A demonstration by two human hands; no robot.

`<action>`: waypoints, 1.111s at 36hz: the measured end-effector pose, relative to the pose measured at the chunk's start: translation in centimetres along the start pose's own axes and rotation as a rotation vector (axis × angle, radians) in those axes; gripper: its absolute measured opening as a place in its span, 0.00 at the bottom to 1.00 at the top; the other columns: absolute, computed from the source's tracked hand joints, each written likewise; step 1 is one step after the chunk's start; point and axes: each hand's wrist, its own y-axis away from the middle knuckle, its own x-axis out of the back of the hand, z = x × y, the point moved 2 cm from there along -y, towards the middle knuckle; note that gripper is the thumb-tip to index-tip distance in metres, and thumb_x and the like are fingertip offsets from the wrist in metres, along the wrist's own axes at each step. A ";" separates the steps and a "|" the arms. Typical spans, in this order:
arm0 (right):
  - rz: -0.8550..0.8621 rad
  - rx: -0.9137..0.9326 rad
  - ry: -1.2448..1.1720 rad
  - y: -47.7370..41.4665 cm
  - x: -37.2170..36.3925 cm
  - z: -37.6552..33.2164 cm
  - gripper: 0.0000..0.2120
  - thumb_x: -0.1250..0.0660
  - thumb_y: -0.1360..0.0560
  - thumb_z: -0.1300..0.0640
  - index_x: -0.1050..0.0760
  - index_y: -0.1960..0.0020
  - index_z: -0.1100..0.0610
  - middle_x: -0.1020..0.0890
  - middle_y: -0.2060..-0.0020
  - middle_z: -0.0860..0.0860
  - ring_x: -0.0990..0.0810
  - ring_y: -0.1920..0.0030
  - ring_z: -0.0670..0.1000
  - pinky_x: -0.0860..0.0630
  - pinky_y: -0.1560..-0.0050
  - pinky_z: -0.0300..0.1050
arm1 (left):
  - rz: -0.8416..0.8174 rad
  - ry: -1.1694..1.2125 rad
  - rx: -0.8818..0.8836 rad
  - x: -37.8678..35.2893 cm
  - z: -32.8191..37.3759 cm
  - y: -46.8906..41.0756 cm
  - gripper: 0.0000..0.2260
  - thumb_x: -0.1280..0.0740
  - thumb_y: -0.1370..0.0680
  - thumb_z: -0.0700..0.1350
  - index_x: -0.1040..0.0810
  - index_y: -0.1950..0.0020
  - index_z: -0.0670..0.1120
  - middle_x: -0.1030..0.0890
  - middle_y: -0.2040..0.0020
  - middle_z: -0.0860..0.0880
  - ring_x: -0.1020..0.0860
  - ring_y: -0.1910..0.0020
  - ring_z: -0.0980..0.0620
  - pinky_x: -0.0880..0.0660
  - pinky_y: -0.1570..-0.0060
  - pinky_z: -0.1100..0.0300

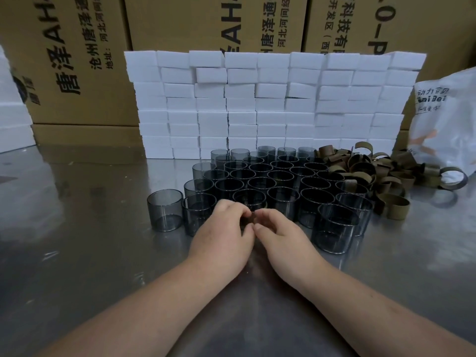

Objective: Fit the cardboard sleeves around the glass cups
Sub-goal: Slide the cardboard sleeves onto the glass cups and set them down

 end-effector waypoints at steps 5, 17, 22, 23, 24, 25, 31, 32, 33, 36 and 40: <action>-0.023 0.019 -0.032 0.2 0.0 -0.2 0.16 0.43 0.21 0.52 0.31 0.34 0.47 0.28 0.50 0.34 0.30 0.51 0.32 0.36 0.55 0.19 | 0.136 -0.030 0.160 0.8 -0.1 -0.3 0.12 0.36 0.25 0.48 0.30 0.42 0.52 0.37 0.45 0.55 0.31 0.61 0.55 0.35 0.63 0.60; 0.043 0.061 -0.040 0.2 0.1 0.0 0.06 0.40 0.23 0.53 0.27 0.49 0.44 0.22 0.54 0.39 0.26 0.53 0.34 0.33 0.56 0.24 | 0.025 -0.189 0.347 0.8 -1.0 -0.8 0.21 0.38 0.22 0.48 0.38 0.31 0.49 0.35 0.34 0.48 0.25 0.44 0.45 0.36 0.59 0.58; 0.332 0.255 -0.006 0.2 2.8 -1.5 0.06 0.36 0.25 0.55 0.25 0.56 0.43 0.21 0.58 0.41 0.23 0.57 0.44 0.27 0.54 0.38 | -0.013 -0.206 0.357 0.9 -1.0 -0.8 0.18 0.40 0.22 0.47 0.36 0.32 0.50 0.36 0.36 0.47 0.24 0.49 0.45 0.36 0.61 0.58; 0.429 0.329 0.037 0.2 4.2 -1.9 0.05 0.36 0.25 0.54 0.24 0.55 0.44 0.22 0.60 0.40 0.24 0.58 0.44 0.27 0.55 0.38 | -0.017 -0.207 0.358 1.0 -1.1 -0.8 0.18 0.40 0.22 0.46 0.36 0.32 0.50 0.36 0.36 0.47 0.24 0.50 0.46 0.36 0.61 0.58; 0.539 0.389 0.092 0.0 5.9 -2.2 0.05 0.38 0.26 0.53 0.24 0.53 0.46 0.23 0.60 0.40 0.25 0.59 0.43 0.28 0.56 0.37 | -0.017 -0.205 0.359 1.0 -1.1 -0.8 0.18 0.40 0.21 0.46 0.36 0.31 0.50 0.36 0.37 0.47 0.24 0.52 0.46 0.36 0.62 0.58; 0.649 0.412 0.115 -0.4 7.7 -2.1 0.07 0.39 0.27 0.53 0.24 0.52 0.47 0.23 0.60 0.42 0.26 0.58 0.43 0.29 0.55 0.38 | -0.016 -0.199 0.359 1.0 -1.1 -0.8 0.18 0.40 0.21 0.46 0.36 0.31 0.50 0.36 0.37 0.47 0.25 0.53 0.47 0.36 0.62 0.58; 0.999 -0.033 0.083 -2.9 16.0 3.8 0.20 0.47 0.30 0.57 0.23 0.44 0.57 0.22 0.45 0.58 0.25 0.44 0.58 0.29 0.38 0.52 | 0.021 -0.126 0.340 1.1 -1.2 -0.6 0.17 0.40 0.22 0.47 0.35 0.33 0.50 0.35 0.40 0.48 0.32 0.61 0.51 0.37 0.64 0.59; 0.996 -0.133 0.111 -2.9 16.6 5.3 0.21 0.47 0.30 0.59 0.23 0.42 0.57 0.23 0.43 0.60 0.26 0.42 0.61 0.30 0.37 0.54 | 0.034 -0.119 0.332 1.1 -1.2 -0.6 0.16 0.40 0.22 0.47 0.34 0.34 0.50 0.35 0.42 0.49 0.31 0.61 0.51 0.37 0.64 0.59; 0.967 -0.231 0.138 -2.9 16.9 6.8 0.22 0.46 0.30 0.62 0.24 0.40 0.56 0.24 0.41 0.61 0.26 0.41 0.63 0.31 0.36 0.56 | 0.047 -0.115 0.325 1.2 -1.1 -0.6 0.15 0.40 0.22 0.47 0.33 0.36 0.50 0.36 0.46 0.50 0.31 0.62 0.51 0.37 0.65 0.58; 0.774 -0.438 0.184 -3.1 16.8 10.1 0.29 0.42 0.33 0.67 0.30 0.32 0.53 0.29 0.35 0.61 0.30 0.37 0.65 0.31 0.37 0.61 | 0.070 -0.094 0.322 1.4 -1.0 -0.5 0.11 0.40 0.22 0.48 0.32 0.40 0.49 0.39 0.50 0.52 0.32 0.63 0.50 0.38 0.65 0.58; 0.655 -0.428 0.322 -4.2 16.4 10.7 0.33 0.44 0.29 0.69 0.41 0.26 0.54 0.46 0.24 0.53 0.46 0.26 0.56 0.42 0.29 0.56 | 0.089 -0.057 0.316 1.5 -1.0 -0.7 0.09 0.41 0.21 0.49 0.31 0.43 0.48 0.37 0.50 0.51 0.31 0.62 0.50 0.36 0.63 0.58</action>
